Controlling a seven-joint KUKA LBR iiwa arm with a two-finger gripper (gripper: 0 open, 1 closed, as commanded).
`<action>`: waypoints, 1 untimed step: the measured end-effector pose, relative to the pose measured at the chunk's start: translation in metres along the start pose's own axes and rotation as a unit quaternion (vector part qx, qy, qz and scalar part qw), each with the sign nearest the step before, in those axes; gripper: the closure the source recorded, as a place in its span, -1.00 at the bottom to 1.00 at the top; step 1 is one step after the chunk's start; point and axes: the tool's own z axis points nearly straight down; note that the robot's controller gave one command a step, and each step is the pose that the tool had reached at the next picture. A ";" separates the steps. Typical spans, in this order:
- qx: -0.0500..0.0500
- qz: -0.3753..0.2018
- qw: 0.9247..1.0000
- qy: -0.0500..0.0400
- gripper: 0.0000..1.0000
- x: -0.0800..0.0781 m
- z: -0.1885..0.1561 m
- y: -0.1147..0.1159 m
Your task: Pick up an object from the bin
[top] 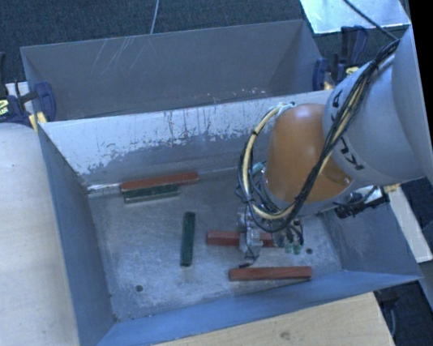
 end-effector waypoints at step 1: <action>0.001 0.000 1.000 0.003 1.00 0.001 -0.004 0.000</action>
Offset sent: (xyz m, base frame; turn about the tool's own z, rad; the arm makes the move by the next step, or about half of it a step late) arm 0.0000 0.0001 0.0280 0.0000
